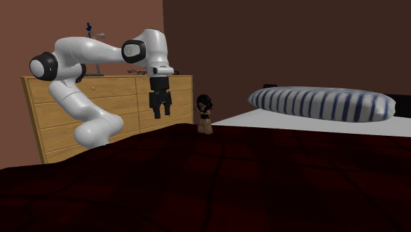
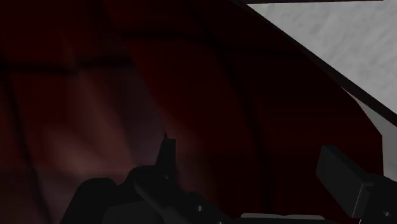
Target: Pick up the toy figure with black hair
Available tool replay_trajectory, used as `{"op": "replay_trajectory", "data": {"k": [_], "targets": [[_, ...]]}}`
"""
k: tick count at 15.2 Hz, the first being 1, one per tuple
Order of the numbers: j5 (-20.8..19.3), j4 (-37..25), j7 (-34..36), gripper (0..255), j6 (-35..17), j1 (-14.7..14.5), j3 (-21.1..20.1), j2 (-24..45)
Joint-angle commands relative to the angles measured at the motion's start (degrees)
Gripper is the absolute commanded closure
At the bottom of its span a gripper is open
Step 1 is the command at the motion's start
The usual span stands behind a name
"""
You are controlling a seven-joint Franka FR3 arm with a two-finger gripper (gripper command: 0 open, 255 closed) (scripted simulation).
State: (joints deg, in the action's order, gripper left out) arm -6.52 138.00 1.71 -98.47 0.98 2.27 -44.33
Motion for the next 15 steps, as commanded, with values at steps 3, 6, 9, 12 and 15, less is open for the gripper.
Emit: {"op": "replay_trajectory", "data": {"k": [3,6,9,12,15], "targets": [[-0.33,-5.89,-1.44,0,1.81,-0.12,0.55,5.26],[-0.68,-15.2,-3.62,0,5.06,-0.34,1.27,13.07],[-0.86,-25.26,-5.87,0,8.95,-0.53,1.86,20.98],[-0.93,-36.34,-8.23,0,13.53,-0.65,2.36,29.21],[-0.91,-49.02,-10.73,0,19.01,-0.63,2.78,38.12]]}}
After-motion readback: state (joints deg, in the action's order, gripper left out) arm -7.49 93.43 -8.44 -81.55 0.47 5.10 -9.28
